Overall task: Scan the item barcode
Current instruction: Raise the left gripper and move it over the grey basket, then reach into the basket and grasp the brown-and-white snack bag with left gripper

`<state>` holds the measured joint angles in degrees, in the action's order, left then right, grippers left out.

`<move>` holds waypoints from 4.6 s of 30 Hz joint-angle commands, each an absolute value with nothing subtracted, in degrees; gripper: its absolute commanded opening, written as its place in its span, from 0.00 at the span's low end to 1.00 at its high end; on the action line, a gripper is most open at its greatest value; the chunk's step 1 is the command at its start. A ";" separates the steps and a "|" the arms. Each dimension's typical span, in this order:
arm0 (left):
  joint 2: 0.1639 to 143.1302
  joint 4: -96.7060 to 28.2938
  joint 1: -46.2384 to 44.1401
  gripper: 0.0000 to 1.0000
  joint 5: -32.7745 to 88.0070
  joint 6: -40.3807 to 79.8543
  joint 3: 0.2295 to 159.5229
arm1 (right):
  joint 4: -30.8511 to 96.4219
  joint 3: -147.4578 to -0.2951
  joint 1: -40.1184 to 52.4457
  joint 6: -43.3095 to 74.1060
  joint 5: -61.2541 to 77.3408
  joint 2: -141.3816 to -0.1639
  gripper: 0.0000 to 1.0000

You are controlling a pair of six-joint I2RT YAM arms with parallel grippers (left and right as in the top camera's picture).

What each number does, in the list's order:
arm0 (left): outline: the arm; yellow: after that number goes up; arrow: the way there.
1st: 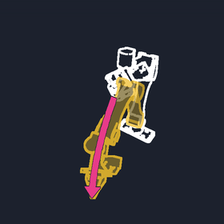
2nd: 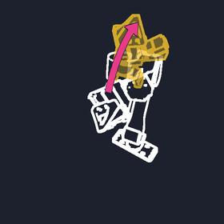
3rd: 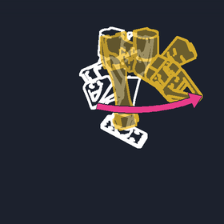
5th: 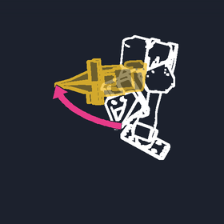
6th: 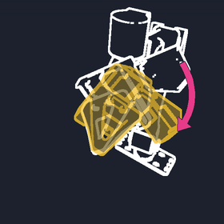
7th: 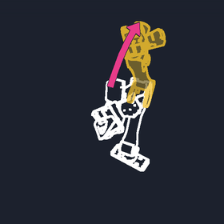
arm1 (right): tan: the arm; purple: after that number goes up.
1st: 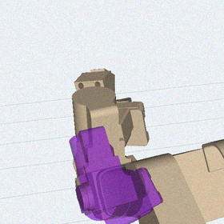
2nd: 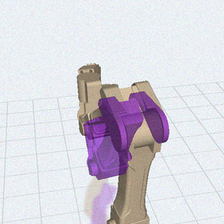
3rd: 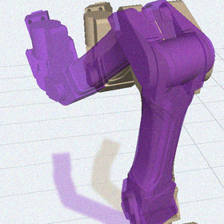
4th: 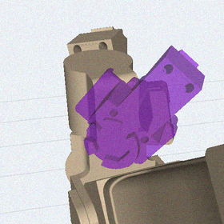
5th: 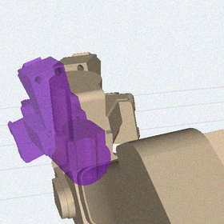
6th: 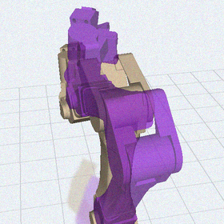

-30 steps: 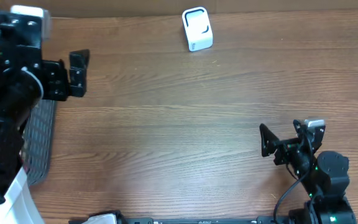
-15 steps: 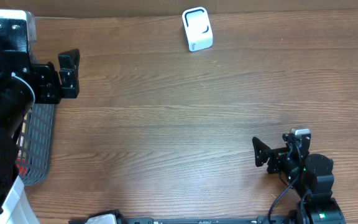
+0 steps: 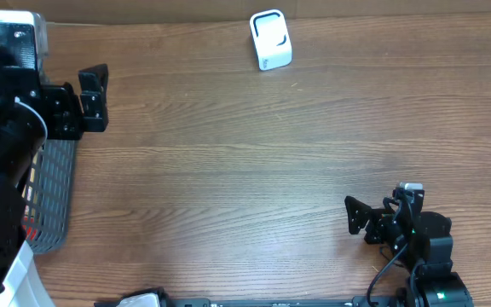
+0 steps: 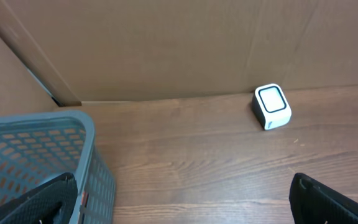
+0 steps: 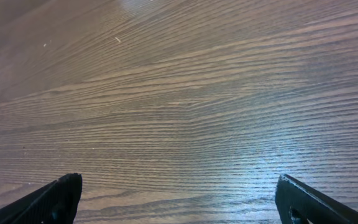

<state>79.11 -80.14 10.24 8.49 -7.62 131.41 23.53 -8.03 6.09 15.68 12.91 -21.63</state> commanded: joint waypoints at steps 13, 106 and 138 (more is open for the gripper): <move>78.67 -76.23 14.94 1.00 -6.22 -0.27 132.60 | 23.35 -7.84 6.37 16.49 12.95 -21.17 1.00; 133.40 -74.43 49.12 0.26 12.12 -14.06 123.98 | 23.33 -7.84 6.37 16.32 12.51 -21.17 1.00; 133.34 -95.64 48.73 0.04 18.13 4.29 167.83 | 23.35 -7.84 6.37 16.32 12.51 -21.17 1.00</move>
